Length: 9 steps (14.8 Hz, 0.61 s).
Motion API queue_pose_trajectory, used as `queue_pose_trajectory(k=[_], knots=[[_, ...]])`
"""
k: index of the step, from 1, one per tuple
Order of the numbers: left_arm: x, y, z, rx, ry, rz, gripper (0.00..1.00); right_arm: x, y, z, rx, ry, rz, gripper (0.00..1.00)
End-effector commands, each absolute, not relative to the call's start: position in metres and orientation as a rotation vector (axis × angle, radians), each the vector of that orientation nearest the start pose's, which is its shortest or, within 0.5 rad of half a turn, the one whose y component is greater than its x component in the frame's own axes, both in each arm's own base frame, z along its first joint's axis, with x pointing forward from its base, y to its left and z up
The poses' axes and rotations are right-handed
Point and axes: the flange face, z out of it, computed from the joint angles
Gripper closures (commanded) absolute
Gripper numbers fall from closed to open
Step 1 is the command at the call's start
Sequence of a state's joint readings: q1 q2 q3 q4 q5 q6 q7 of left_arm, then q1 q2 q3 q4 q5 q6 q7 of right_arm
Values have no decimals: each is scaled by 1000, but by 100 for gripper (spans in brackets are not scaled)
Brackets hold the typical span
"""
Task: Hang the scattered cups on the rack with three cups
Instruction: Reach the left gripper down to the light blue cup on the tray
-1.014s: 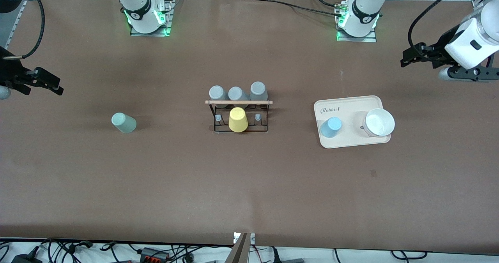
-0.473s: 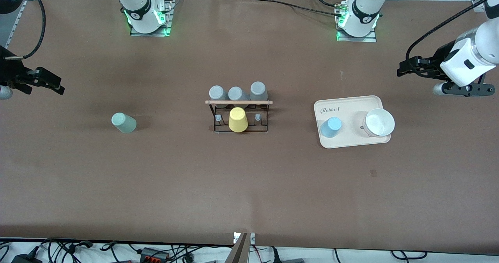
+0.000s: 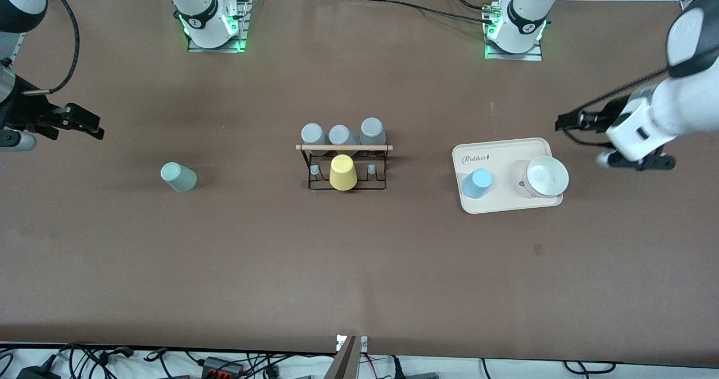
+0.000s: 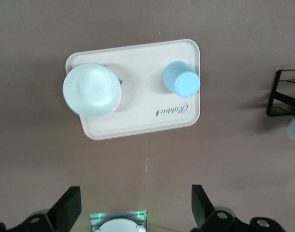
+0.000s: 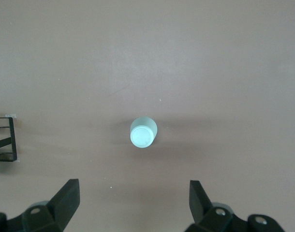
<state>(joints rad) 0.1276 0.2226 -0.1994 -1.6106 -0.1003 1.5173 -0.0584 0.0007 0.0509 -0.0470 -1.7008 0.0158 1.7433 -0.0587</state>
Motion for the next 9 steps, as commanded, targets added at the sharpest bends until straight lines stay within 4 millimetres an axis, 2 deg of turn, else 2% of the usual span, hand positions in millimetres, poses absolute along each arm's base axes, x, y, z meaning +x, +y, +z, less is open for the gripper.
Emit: queue_pose_trajectory(k=[1, 4, 5, 6, 8, 9], knots=[[615, -75, 431, -3233, 77, 541, 0, 579, -22, 541, -3138, -30, 43, 0], [624, -86, 384, -3228, 79, 604, 0, 583, -21, 532, -3138, -32, 65, 0], [625, -88, 362, -3224, 78, 634, 0, 584, -21, 529, -3138, -32, 72, 0], [625, -93, 351, -3227, 84, 621, 0, 585, -22, 527, -3138, -30, 77, 0], [619, -132, 326, -3223, 125, 570, 0, 586, -21, 524, -3134, -29, 81, 0], [620, -139, 314, -3210, 92, 561, 0, 586, -20, 524, -3130, -35, 83, 0]])
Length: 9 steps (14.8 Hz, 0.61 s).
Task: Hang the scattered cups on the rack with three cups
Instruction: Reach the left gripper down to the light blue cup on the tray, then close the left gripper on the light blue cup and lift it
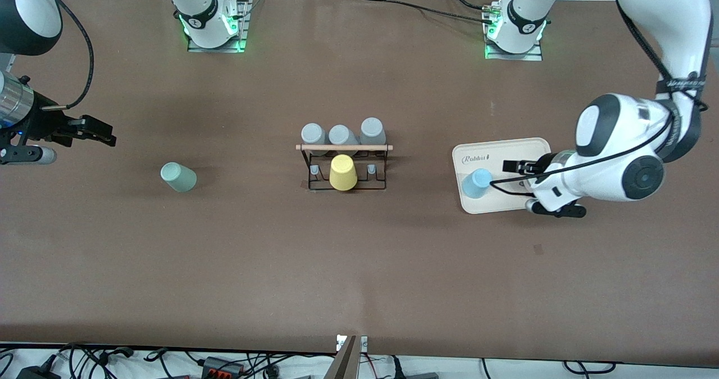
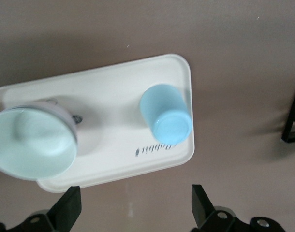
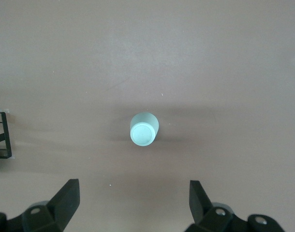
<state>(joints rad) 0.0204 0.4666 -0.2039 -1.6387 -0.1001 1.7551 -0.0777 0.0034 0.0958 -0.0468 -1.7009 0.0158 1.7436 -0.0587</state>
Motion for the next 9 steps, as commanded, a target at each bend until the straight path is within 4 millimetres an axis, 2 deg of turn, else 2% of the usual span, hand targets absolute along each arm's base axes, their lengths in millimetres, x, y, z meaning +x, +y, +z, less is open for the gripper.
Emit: queue_pose_trajectory(k=[1, 4, 6, 9], knots=[[621, -140, 302, -3178, 80, 553, 0, 586, -20, 524, -3130, -47, 83, 0], [621, -147, 264, -3131, 112, 540, 0, 587, -20, 524, -3131, -52, 83, 0], [614, -168, 252, -3110, 118, 550, 0, 587, -20, 524, -3131, -52, 79, 0], [612, -172, 238, -3109, 97, 558, 0, 588, -21, 522, -3131, -50, 83, 0]])
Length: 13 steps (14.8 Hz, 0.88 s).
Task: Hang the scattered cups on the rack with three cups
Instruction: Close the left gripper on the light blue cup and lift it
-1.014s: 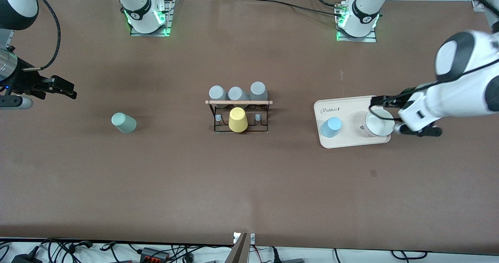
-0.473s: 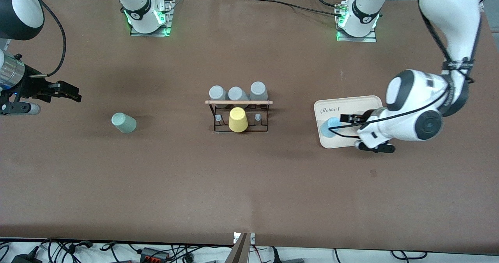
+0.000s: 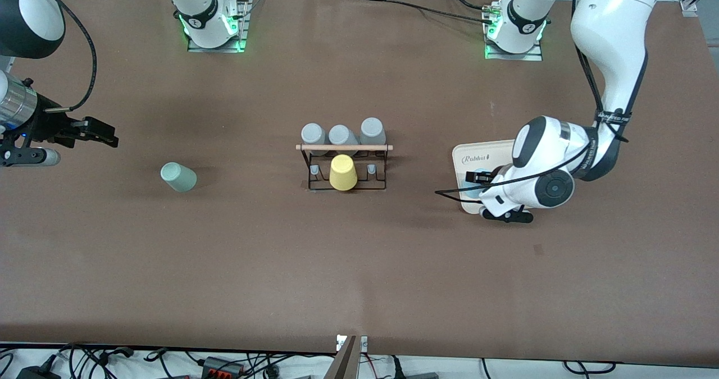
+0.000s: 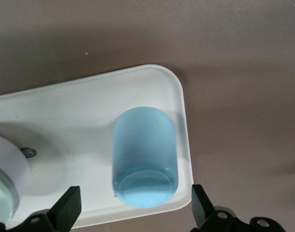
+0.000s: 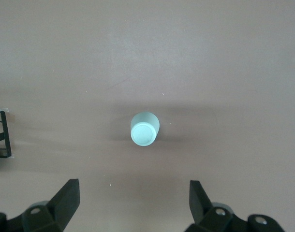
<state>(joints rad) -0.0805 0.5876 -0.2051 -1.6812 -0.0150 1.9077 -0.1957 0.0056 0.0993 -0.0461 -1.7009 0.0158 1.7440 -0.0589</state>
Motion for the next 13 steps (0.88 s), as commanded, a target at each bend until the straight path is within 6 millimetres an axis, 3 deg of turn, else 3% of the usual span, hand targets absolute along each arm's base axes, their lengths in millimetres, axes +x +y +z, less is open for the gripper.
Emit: queue_pose_trajectory(k=[1, 4, 8, 10, 12, 13], knots=[[609, -172, 230, -3105, 95, 574, 0, 588, -21, 523, -3131, -47, 79, 0], [608, -171, 224, -3105, 98, 561, 0, 589, -22, 521, -3131, -47, 81, 0], [605, -183, 218, -3069, 163, 533, 50, 589, -22, 522, -3132, -47, 76, 0], [608, -184, 227, -3073, 155, 512, 66, 589, -21, 522, -3132, -50, 76, 0], [612, -186, 241, -3084, 158, 474, 74, 589, -20, 522, -3132, -52, 78, 0], [613, -189, 250, -3087, 171, 452, 84, 589, -20, 522, -3133, -53, 81, 0]])
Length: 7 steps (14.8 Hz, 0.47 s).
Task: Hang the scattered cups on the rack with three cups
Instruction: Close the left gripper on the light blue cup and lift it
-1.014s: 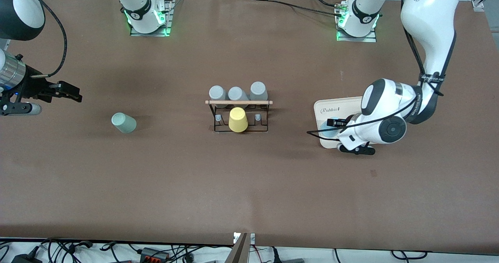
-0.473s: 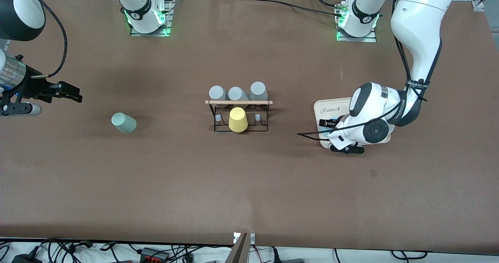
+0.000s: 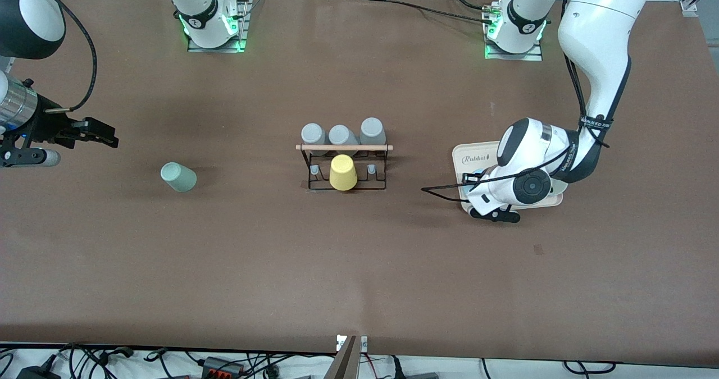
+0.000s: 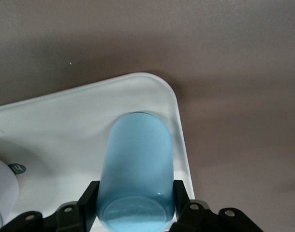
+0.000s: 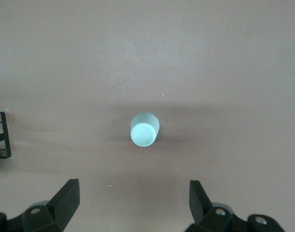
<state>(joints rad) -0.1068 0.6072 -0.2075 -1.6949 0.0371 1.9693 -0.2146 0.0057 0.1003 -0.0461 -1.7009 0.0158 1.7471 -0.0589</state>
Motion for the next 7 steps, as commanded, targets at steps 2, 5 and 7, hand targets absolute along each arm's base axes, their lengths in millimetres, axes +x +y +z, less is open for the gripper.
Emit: queue_pose_trajectory(k=[2, 5, 7], knots=[[623, -203, 275, -3102, 182, 407, 89, 589, -20, 522, -3131, -52, 81, 0], [636, -232, 344, -3098, 230, 428, 89, 589, -20, 522, -3132, -52, 79, 0], [633, -261, 383, -3116, 204, 475, 94, 589, -17, 520, -3134, -63, 91, 0]])
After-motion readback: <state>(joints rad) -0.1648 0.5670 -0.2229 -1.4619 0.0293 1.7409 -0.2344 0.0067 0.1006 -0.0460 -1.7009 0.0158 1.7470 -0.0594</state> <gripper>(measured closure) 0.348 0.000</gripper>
